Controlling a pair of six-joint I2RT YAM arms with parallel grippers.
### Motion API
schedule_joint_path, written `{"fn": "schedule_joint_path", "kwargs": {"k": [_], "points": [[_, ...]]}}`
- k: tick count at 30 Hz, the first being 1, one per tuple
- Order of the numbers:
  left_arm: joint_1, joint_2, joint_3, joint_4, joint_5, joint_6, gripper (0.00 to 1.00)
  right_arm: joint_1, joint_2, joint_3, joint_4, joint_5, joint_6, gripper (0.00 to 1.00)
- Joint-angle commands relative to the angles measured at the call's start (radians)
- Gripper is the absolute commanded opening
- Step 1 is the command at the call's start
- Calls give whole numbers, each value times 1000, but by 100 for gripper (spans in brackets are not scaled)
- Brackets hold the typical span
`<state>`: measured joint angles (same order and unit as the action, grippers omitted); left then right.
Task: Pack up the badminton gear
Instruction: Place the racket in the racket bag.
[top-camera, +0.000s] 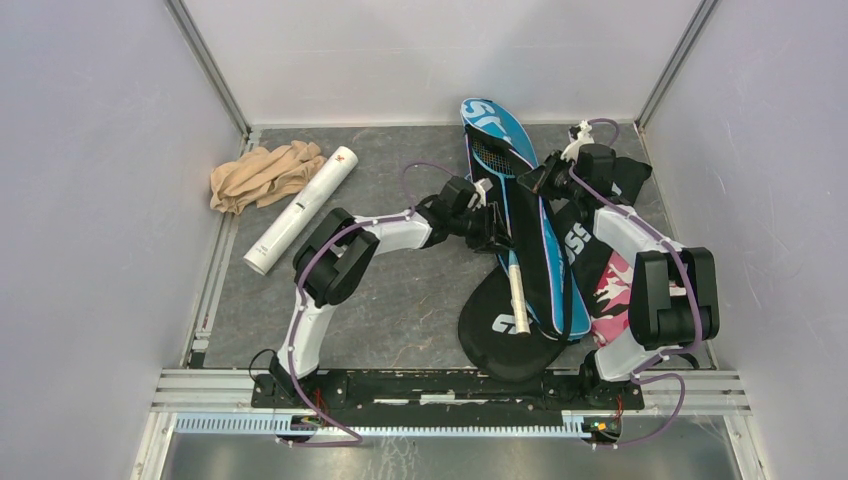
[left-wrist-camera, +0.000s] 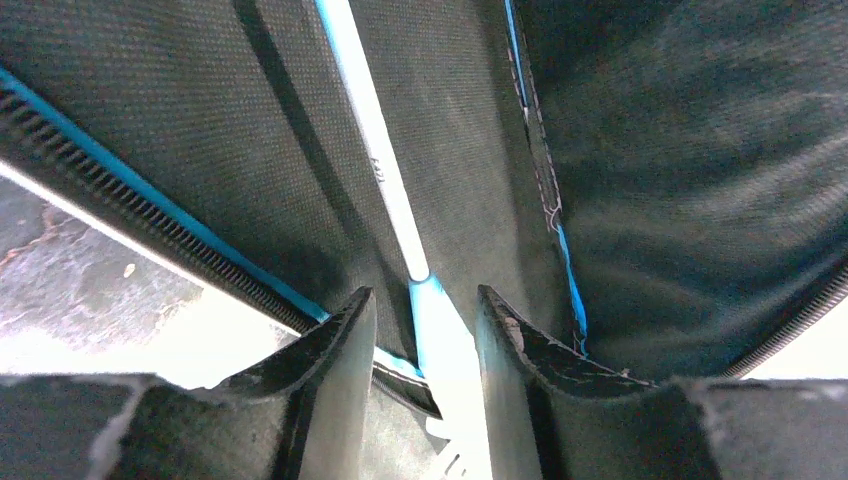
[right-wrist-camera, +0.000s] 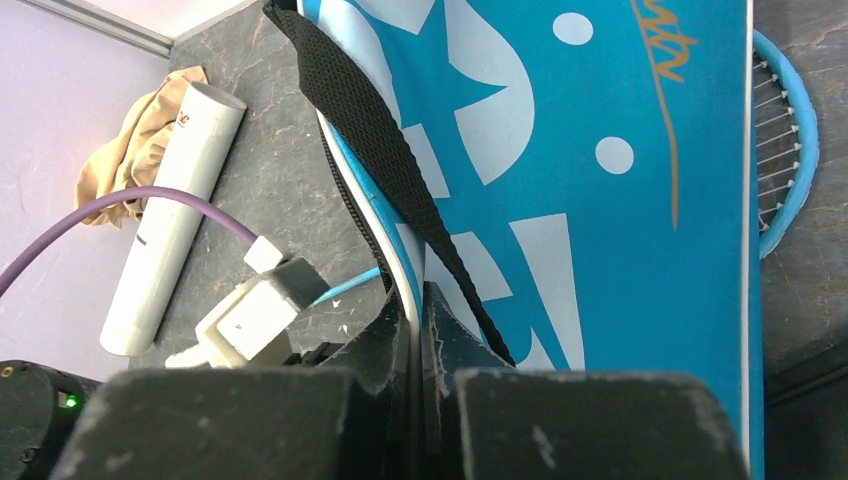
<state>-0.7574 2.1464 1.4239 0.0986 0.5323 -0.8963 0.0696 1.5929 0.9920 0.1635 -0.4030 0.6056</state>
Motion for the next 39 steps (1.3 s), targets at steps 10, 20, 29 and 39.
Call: {"fn": "schedule_joint_path", "kwargs": {"k": [10, 20, 29, 39], "points": [[-26, 94, 164, -19, 19, -12, 9, 0, -67, -74, 89, -26, 28, 0], [-13, 129, 249, 22, 52, -153, 2, 19, -100, -119, 104, -19, 24, 0], [-13, 176, 277, 162, 101, -286, 2, 31, -96, -128, 103, -13, 18, 0], [-10, 201, 260, 294, 129, -397, 2, 37, -91, -136, 99, -7, 7, 0]]}}
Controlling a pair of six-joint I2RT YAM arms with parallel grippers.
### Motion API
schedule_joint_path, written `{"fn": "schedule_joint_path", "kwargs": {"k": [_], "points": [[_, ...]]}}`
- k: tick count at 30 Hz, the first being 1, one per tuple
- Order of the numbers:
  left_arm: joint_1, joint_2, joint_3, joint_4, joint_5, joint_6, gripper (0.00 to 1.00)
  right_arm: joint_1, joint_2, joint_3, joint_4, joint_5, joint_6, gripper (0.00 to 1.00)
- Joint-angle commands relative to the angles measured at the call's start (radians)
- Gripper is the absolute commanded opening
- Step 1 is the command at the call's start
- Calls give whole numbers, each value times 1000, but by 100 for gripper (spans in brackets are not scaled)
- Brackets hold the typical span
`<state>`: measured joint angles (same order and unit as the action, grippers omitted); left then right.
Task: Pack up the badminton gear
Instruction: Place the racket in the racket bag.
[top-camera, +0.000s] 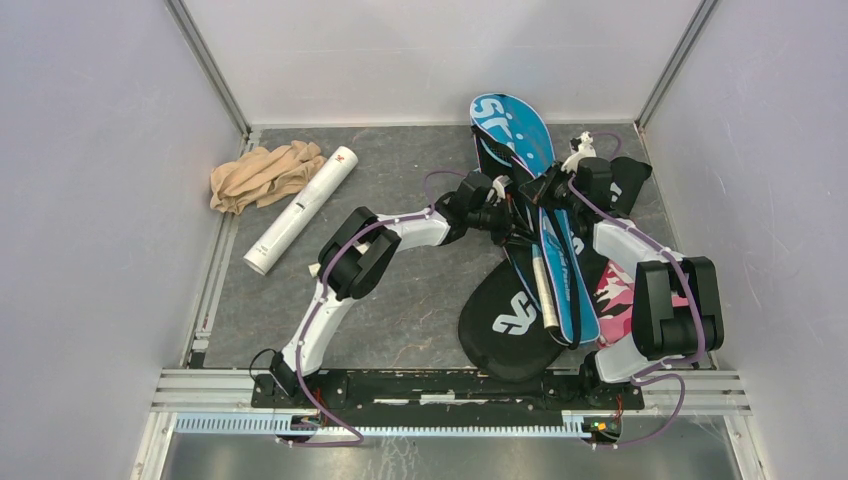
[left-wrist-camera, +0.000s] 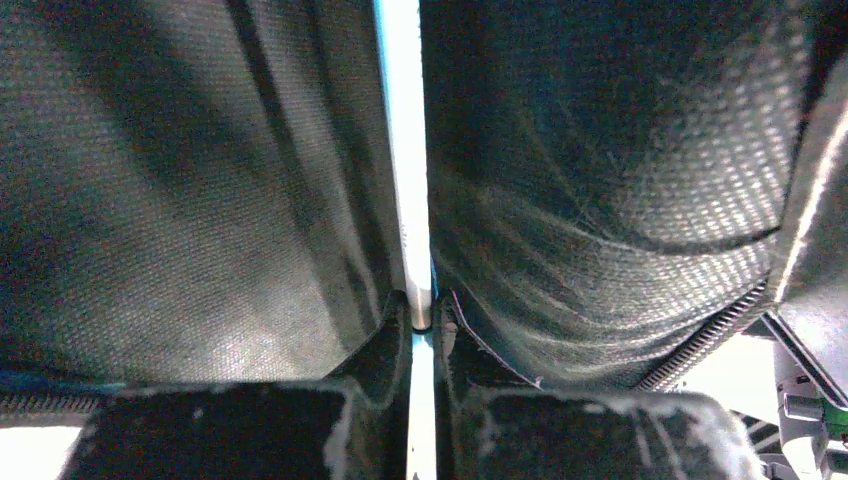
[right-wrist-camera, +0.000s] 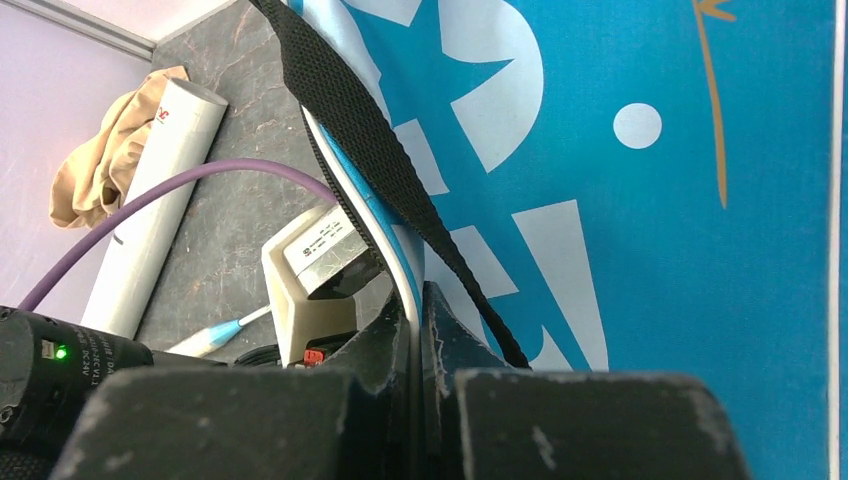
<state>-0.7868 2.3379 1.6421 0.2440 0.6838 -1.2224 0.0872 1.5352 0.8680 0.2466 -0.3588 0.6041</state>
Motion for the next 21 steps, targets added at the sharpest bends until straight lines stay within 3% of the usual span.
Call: {"fn": "schedule_joint_path", "kwargs": {"k": [1, 9, 21], "points": [[20, 14, 46, 144, -24, -71, 2, 20, -33, -12, 14, -51, 9, 0], [18, 64, 120, 110, -26, -42, 6, 23, -22, 22, -14, -54, -14, 0], [20, 162, 209, 279, 68, -59, 20, 22, -30, 67, -86, -82, -90, 0]]}}
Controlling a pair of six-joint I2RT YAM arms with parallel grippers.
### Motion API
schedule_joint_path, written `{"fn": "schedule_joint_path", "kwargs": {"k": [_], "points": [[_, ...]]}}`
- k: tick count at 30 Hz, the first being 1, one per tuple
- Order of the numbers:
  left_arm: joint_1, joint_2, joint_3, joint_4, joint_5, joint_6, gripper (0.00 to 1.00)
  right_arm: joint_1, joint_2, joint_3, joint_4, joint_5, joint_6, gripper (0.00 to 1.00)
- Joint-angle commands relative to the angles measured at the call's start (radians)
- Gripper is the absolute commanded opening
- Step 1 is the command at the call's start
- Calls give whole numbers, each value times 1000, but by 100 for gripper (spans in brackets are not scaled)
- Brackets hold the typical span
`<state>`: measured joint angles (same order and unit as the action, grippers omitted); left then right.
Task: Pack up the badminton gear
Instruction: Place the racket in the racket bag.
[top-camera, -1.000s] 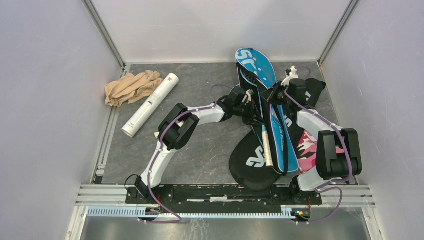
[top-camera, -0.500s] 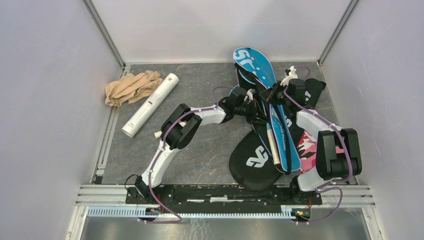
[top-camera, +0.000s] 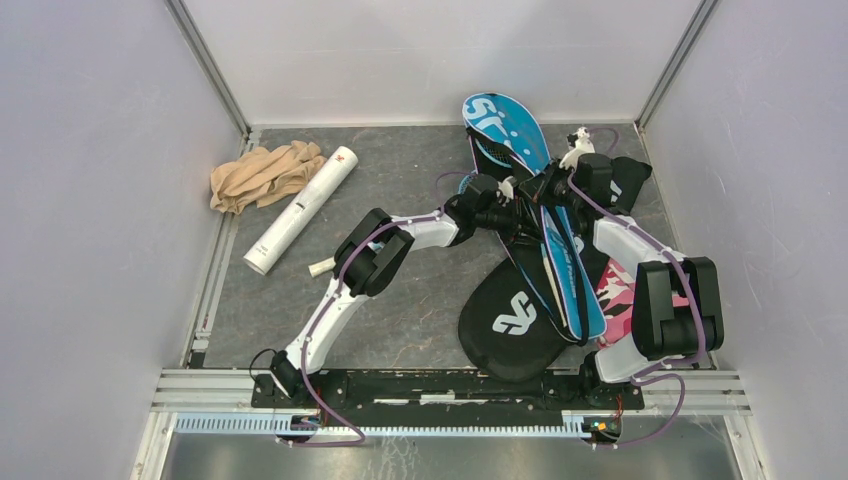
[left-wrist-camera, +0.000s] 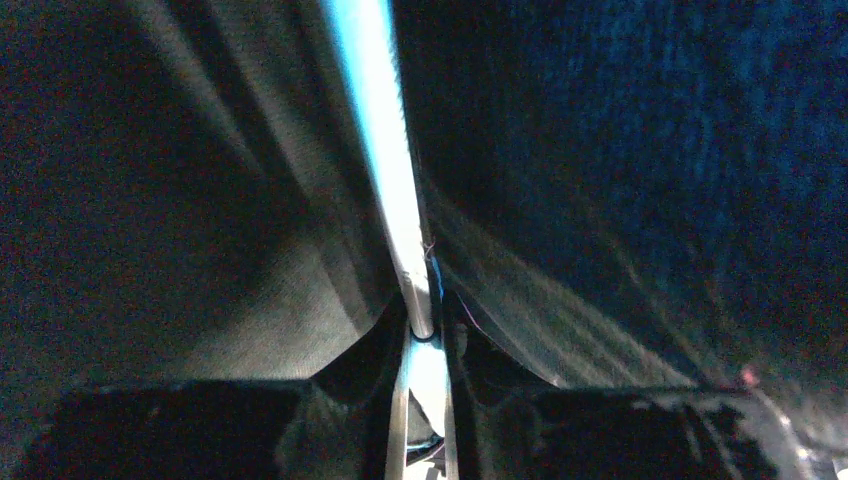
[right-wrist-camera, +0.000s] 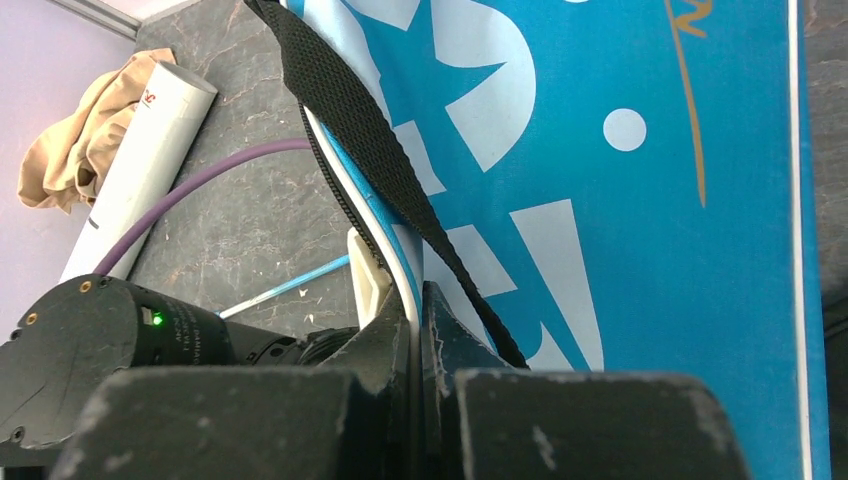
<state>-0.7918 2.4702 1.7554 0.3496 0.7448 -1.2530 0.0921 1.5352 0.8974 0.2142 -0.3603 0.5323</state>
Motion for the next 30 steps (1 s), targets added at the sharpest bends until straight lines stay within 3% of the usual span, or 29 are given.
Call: {"fn": "schedule_joint_path", "kwargs": {"k": [1, 14, 24, 27, 30], "points": [[25, 38, 109, 172, 15, -25, 21, 18, -30, 38, -57, -84, -22, 0], [19, 91, 157, 148, 78, 18, 38, 17, -29, 78, -102, -94, -73, 0], [22, -95, -20, -45, 143, 230, 46, -12, -13, 155, -162, -42, -144, 0], [22, -162, -94, -81, 161, 309, 64, -33, -5, 165, -165, -42, -151, 0], [25, -228, -151, -102, 179, 364, 72, -51, -2, 163, -165, -51, -152, 0]]}}
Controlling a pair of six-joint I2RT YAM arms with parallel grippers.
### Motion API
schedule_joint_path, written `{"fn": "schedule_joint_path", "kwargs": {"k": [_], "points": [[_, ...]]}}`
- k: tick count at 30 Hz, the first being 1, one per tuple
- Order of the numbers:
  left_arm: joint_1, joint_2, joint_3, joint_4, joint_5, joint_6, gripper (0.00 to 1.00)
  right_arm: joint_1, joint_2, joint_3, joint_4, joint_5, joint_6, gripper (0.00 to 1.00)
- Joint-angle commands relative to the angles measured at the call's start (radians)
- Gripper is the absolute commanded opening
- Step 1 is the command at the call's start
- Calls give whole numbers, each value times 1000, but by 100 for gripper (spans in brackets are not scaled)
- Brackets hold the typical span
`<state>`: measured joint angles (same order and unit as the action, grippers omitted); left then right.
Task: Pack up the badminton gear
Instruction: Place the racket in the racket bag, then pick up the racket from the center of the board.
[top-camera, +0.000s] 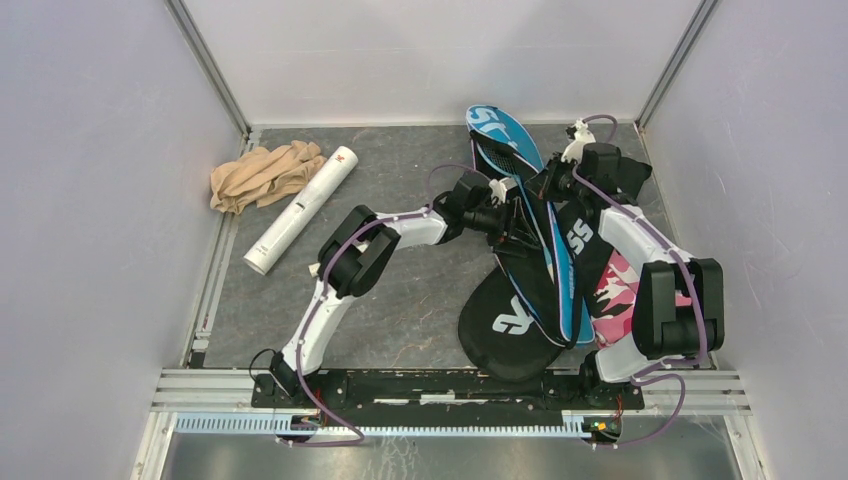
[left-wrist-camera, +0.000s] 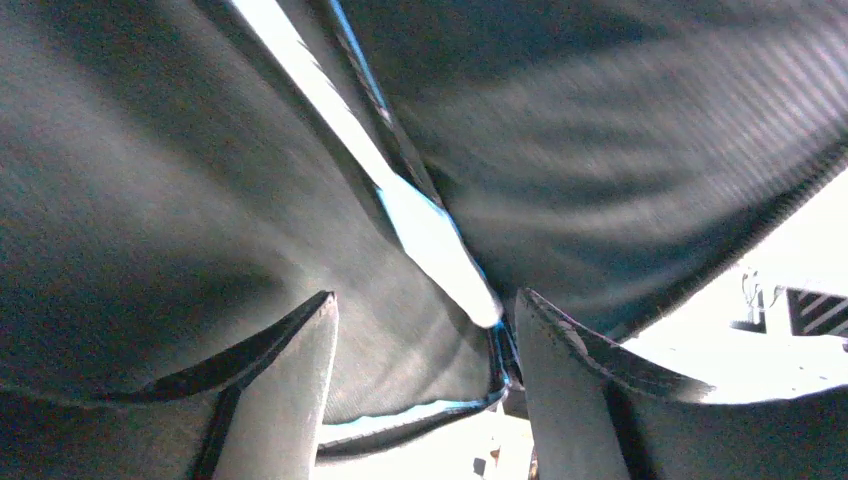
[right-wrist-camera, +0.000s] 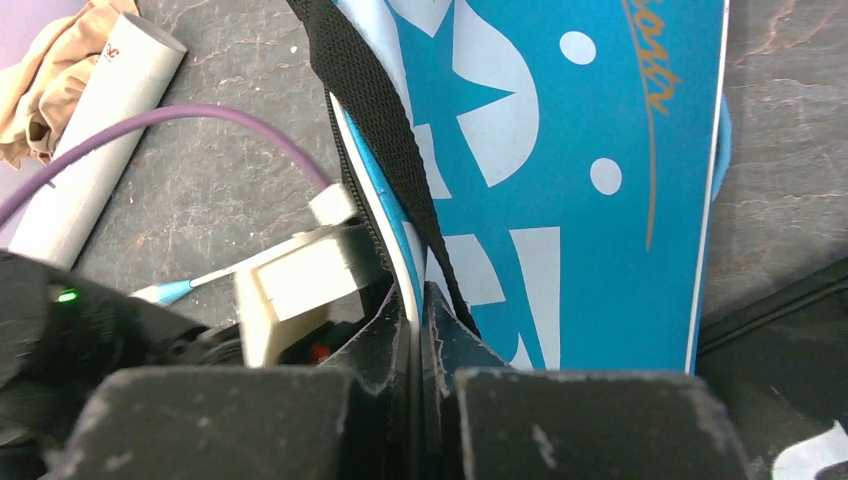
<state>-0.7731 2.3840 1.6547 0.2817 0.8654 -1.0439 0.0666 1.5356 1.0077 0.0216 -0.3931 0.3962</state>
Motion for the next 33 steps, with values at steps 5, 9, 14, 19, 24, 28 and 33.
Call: {"fn": "schedule_joint_path", "kwargs": {"k": [5, 9, 14, 19, 24, 28, 33], "points": [[13, -261, -108, -159, 89, 328, 75, -60, -14, 49, 26, -44, -25, 0], [30, -357, -118, -388, 89, 575, 75, -108, -24, 53, 15, -81, -33, 0], [120, -462, -125, -646, 42, 865, 72, -157, -7, 93, -49, -182, -67, 0], [268, -510, -63, -889, -120, 1160, 72, -194, -8, 108, -109, -231, -112, 0], [328, -536, -35, -1067, -380, 1479, 73, -219, -25, 90, -111, -262, -132, 0], [340, -546, -95, -1079, -568, 1667, 76, -231, -36, 73, -97, -275, -134, 0], [340, -496, -106, -1058, -673, 1762, 76, -244, -53, 44, -73, -280, -124, 0]]}}
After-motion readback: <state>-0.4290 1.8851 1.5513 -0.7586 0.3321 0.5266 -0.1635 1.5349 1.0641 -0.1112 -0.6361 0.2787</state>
